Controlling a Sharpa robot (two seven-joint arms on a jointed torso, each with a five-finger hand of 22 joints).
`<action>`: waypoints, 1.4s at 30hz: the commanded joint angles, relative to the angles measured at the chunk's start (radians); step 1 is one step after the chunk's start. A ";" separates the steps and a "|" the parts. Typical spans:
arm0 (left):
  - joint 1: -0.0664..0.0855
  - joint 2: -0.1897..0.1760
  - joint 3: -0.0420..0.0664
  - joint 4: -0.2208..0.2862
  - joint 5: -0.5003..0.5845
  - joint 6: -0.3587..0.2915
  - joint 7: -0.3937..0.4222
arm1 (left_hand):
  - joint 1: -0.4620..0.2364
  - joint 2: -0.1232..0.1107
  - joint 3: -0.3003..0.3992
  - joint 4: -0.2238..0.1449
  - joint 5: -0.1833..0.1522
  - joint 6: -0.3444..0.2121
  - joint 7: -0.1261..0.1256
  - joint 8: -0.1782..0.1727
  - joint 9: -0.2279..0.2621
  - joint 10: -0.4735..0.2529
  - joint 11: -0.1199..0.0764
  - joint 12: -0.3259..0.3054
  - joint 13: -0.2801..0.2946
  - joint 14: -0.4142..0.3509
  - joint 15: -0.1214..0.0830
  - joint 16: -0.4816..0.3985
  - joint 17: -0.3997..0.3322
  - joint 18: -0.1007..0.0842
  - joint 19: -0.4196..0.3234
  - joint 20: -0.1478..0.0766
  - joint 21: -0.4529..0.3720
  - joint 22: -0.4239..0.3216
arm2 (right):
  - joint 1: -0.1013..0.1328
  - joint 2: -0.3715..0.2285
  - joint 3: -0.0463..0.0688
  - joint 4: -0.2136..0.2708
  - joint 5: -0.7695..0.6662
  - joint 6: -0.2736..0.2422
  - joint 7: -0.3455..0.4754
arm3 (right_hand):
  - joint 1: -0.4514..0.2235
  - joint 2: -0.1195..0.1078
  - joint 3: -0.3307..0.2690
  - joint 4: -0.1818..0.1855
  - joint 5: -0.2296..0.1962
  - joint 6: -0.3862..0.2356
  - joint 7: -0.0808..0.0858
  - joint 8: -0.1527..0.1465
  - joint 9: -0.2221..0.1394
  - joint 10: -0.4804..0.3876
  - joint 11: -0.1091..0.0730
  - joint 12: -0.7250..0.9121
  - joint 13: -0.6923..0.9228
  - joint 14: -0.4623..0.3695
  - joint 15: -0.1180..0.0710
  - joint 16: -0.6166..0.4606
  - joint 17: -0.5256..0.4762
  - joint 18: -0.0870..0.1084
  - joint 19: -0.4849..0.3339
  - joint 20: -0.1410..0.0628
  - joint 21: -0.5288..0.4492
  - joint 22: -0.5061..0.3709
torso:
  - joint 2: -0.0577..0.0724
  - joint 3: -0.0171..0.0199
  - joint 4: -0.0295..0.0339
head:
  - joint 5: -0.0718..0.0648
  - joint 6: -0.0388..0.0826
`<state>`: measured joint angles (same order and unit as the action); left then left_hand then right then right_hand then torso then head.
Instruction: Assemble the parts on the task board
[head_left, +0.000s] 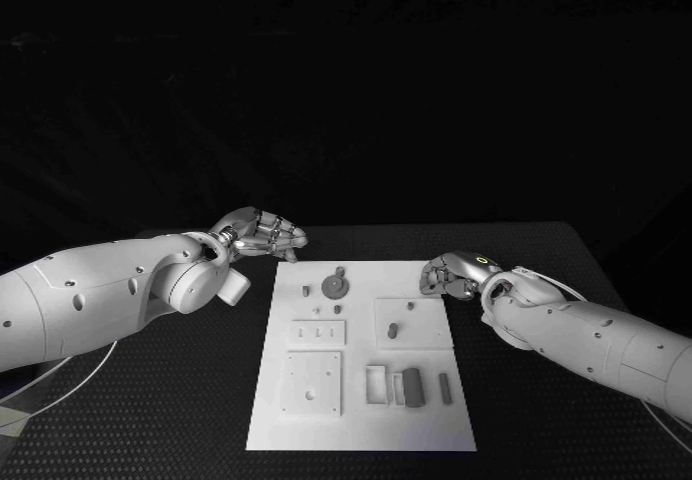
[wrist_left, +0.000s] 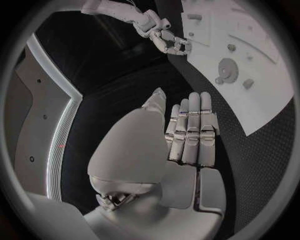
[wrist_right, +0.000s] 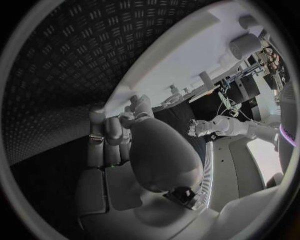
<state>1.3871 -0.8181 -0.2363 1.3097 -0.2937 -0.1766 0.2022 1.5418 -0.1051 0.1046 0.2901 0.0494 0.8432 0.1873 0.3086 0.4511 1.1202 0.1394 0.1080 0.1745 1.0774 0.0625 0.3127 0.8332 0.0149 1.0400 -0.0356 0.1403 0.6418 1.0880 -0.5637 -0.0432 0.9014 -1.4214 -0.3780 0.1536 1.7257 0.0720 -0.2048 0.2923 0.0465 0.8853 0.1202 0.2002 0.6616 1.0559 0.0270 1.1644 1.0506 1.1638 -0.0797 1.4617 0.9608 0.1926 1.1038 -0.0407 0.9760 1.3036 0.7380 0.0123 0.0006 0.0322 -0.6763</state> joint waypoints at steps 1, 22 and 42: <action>0.001 0.002 0.001 0.002 -0.004 0.006 0.005 | -0.008 -0.002 -0.006 0.000 0.002 -0.008 -0.001 -0.007 -0.001 -0.004 0.001 -0.004 0.002 0.009 0.000 -0.007 0.001 0.009 0.002 -0.001 -0.004 0.001 | -0.001 0.000 -0.001 0.000 -0.012 0.007 -0.004 | -0.002 -0.011 -0.001 0.000 0.000 0.006 0.016 -0.006 -0.001 -0.003 -0.004 0.005 0.000 0.000 -0.005 0.005 -0.001 0.069 -0.004 -0.005 0.005 0.002 | 0.001 0.0002 -0.0003 | -0.001 -0.002; 0.001 0.001 0.001 0.002 -0.005 0.007 0.006 | -0.006 -0.001 -0.005 0.000 0.002 -0.007 -0.001 -0.006 -0.001 -0.004 0.002 -0.005 0.002 0.009 0.000 -0.008 0.003 0.009 0.002 -0.001 -0.005 0.001 | -0.018 0.012 -0.001 -0.008 -0.015 -0.015 -0.002 | 0.001 -0.018 0.001 0.000 0.000 0.013 0.017 -0.007 -0.001 -0.002 -0.002 0.006 -0.001 0.003 -0.002 0.007 0.002 0.069 -0.002 -0.004 0.006 0.001 | 0.001 0.0027 0.0020 | 0.002 -0.009; 0.001 0.000 0.001 0.003 -0.005 0.007 0.006 | -0.006 -0.001 -0.005 0.000 0.002 -0.005 -0.002 -0.005 0.000 -0.004 0.001 -0.005 0.003 0.009 0.000 -0.009 0.004 0.009 0.003 -0.001 -0.005 0.002 | -0.018 -0.001 -0.001 0.002 -0.004 -0.039 -0.018 | -0.050 -0.093 -0.035 0.002 0.000 -0.022 0.028 -0.036 -0.009 -0.011 0.008 0.001 -0.005 -0.007 0.006 0.002 -0.010 0.069 -0.001 0.001 0.003 -0.003 | 0.000 0.0029 -0.0004 | 0.002 -0.009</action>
<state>1.3871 -0.8188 -0.2362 1.3100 -0.2963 -0.1766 0.2016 1.5418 -0.1052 0.1046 0.2901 0.0494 0.8432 0.1873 0.3050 0.4511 1.1203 0.1393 0.1080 0.1760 1.0774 0.0626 0.3090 0.8360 0.0149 1.0400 -0.0355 0.1403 0.6422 1.0716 -0.5637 -0.0440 0.9003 -1.4220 -0.4103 0.1426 1.6755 -0.0125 -0.2368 0.2939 0.0465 0.8786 0.1349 0.1665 0.6536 1.0490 0.0344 1.1685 1.0429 1.1613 -0.0729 1.4657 0.9515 0.1926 1.0988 -0.0351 0.9801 1.3010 0.7374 0.0151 0.0001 0.0350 -0.6856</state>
